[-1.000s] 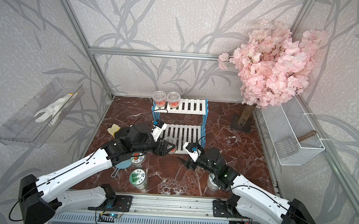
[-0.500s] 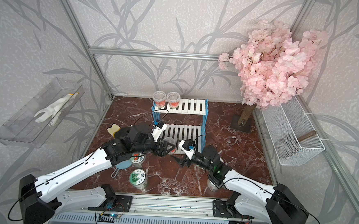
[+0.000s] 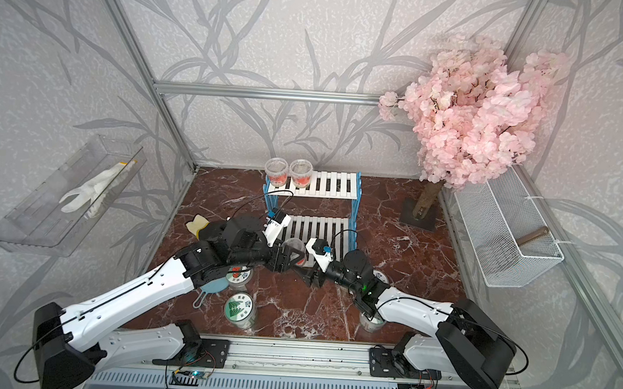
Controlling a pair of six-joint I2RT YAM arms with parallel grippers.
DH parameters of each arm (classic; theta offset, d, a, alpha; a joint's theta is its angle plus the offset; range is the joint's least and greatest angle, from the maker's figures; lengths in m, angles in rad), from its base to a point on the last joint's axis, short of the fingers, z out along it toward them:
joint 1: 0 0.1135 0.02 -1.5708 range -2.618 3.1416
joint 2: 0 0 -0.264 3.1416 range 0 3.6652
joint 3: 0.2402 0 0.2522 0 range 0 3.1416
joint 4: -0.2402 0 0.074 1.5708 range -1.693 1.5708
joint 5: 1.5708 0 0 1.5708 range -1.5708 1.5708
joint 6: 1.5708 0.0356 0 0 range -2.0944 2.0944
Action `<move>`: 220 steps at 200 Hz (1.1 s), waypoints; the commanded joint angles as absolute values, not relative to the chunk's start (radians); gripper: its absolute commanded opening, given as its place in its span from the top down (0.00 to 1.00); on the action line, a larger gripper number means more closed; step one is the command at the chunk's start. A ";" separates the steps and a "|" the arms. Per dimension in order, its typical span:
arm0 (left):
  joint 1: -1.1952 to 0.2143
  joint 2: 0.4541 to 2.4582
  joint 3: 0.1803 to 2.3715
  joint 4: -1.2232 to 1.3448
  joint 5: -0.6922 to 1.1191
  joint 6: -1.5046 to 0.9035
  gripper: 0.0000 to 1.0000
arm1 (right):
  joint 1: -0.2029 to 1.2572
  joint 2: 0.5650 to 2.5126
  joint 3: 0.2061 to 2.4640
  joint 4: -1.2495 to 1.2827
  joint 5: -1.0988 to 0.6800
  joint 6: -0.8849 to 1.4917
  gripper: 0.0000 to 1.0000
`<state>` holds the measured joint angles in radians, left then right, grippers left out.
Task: Place the seed container on the shelf
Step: Pick up the seed jar at the center of the board.
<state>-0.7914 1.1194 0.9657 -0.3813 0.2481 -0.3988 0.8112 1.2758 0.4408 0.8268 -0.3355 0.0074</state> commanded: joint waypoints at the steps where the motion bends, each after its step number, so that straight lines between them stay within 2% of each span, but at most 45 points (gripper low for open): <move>1: -0.796 1.115 0.999 -0.373 0.230 -0.380 0.28 | 0.817 1.287 0.485 0.877 -0.346 0.031 0.21; 47: -0.796 1.121 0.998 -0.366 0.221 -0.383 0.28 | 0.822 1.301 0.483 0.913 -0.322 0.035 0.25; 164: -0.796 1.117 0.998 -0.363 0.237 -0.383 0.28 | 0.827 1.326 0.499 0.910 -0.331 0.043 0.25; 220: -0.799 1.117 0.997 -0.366 0.239 -0.382 0.28 | 0.826 1.309 0.491 0.897 -0.328 0.047 0.34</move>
<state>-0.7921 1.1198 0.9661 -0.3798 0.2321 -0.3935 0.8234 1.3216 0.4721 0.8711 -0.3416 0.0341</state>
